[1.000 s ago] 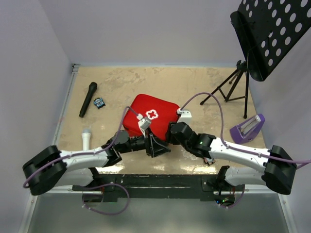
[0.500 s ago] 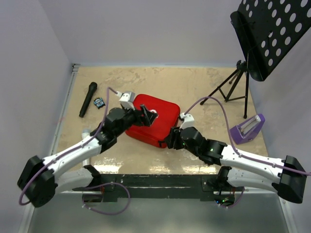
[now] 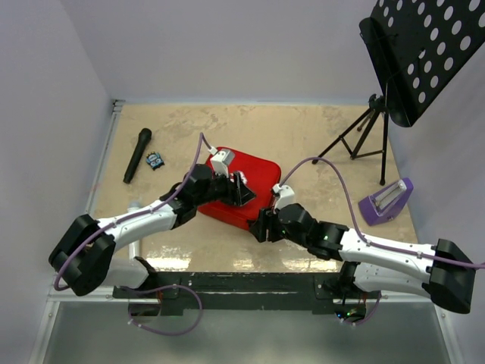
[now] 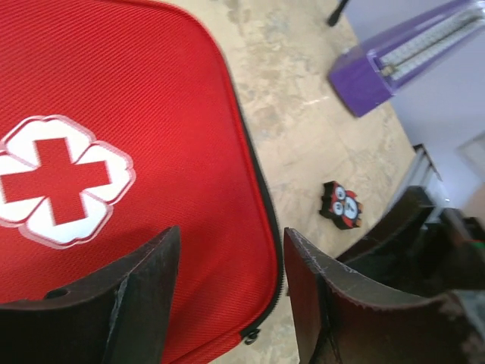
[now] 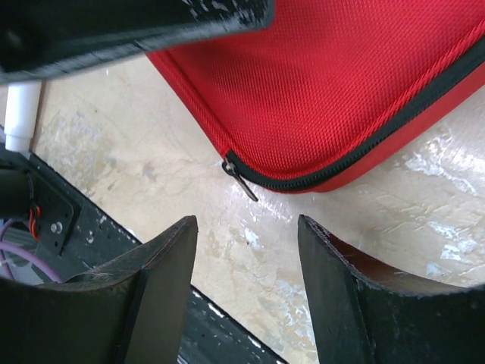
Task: Organize the medicine kit
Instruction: Zip the medicine box at the center of the board.
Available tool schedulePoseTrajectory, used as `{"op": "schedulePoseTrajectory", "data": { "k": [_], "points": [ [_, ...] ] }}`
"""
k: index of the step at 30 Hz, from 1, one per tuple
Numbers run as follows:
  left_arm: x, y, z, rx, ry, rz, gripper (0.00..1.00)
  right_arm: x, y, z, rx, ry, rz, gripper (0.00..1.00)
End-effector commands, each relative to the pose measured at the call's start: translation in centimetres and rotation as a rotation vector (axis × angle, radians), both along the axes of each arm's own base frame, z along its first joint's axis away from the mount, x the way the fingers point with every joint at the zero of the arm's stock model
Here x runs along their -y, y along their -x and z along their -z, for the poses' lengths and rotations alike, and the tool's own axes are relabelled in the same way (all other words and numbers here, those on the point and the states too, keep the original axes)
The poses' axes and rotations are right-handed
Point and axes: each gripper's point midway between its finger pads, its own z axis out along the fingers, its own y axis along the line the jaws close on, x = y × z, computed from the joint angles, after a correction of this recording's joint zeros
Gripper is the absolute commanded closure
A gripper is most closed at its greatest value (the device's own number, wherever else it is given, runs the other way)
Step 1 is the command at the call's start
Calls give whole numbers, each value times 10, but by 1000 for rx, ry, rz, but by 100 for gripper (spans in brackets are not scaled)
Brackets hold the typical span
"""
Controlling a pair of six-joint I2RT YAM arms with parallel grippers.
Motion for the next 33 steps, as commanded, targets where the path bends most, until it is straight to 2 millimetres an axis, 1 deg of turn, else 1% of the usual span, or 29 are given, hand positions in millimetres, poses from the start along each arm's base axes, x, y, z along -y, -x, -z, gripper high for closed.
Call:
{"op": "schedulePoseTrajectory", "data": {
  "k": [1, 4, 8, 13, 16, 20, 22, 26, 33],
  "points": [
    [22, 18, -24, 34, 136, 139, 42, -10, 6, -5, -7, -79, -26, 39],
    [28, 20, -13, 4, 123, 171, 50, -13, 8, 3, -23, -72, -31, 40],
    [31, 26, 7, -41, 99, 207, 57, -17, 4, 4, -21, -79, -14, 40],
    [33, 34, 17, -66, 103, 243, 63, -19, 0, 5, -33, -103, 26, 40],
    [31, 33, 30, -80, 76, 234, 65, -20, -3, 6, -43, -131, 56, 40],
    [22, 28, 57, -134, 1, 171, 70, -21, -5, 12, -58, -141, 83, 41],
    [18, 26, 67, -155, -21, 137, 71, -22, -6, 15, -65, -139, 91, 41],
    [16, 26, 77, -175, -31, 120, 73, -23, -7, 20, -73, -137, 99, 42],
    [14, 28, 88, -194, -33, 115, 76, -25, -13, 21, -71, -146, 136, 45]
  ]
}}
